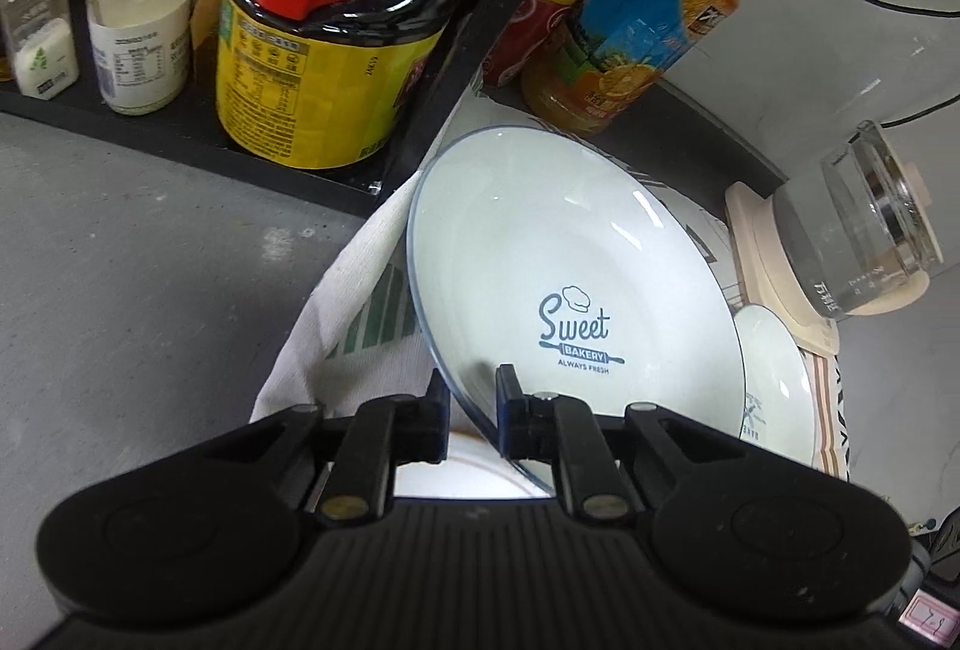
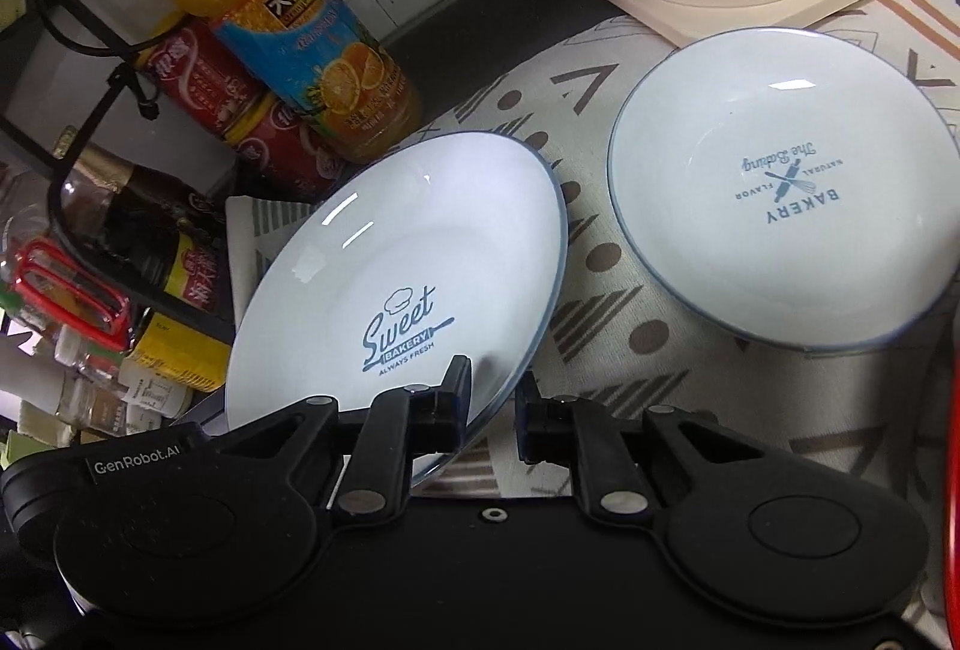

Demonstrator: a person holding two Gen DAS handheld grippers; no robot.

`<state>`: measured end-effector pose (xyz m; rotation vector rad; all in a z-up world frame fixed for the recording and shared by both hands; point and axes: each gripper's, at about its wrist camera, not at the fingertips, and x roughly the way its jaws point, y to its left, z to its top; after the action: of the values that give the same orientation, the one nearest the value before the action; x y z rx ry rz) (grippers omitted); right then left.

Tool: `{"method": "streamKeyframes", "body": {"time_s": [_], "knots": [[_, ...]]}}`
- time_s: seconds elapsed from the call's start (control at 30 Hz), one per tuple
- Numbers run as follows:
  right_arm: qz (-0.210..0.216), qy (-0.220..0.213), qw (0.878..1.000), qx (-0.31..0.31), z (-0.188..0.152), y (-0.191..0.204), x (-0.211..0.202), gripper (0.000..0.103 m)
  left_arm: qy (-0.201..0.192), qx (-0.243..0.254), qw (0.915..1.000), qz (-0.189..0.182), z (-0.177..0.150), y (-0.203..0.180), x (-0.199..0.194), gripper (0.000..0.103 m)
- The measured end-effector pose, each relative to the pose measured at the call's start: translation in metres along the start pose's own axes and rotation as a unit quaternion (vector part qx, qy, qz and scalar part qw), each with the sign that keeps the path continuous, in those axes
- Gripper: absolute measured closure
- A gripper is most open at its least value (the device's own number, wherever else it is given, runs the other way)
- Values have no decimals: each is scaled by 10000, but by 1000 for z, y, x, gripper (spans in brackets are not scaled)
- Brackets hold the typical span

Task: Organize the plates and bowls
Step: 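Grasp the 'Sweet' plate rim with the right gripper and tilt it up, then carry the 'Sweet' plate over the brown-rimmed white plate with right gripper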

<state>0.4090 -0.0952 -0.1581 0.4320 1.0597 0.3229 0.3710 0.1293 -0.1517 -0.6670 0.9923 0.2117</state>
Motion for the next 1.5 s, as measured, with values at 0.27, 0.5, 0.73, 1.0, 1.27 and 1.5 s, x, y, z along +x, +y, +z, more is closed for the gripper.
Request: {"method": "streamKeyframes", "body": {"time_s": [0.27,0.5,0.73,1.0,1.27,1.5], "knots": [[49,-109,9999,-101,-20,6,-21,89,-83,21,10000,-31,-16,8,-27,90],[113,-190,9996,-196,-37,7,-41,89,-95,-49,9999,-86,-33,15,-46,90],[133,-253,9991,-316,-54,5,-60,89,-165,23,9998,-87,-53,15,-64,90],[151,-235,9986,-445,-75,3,-76,89,-138,14,9999,-63,-75,22,-79,90],[112,-185,9980,-588,-97,-1,-89,89,-107,-11,9999,-65,-100,29,-92,90],[83,-109,9972,-737,-111,-4,-96,89,-71,-84,9999,-32,-119,35,-97,89]]}}
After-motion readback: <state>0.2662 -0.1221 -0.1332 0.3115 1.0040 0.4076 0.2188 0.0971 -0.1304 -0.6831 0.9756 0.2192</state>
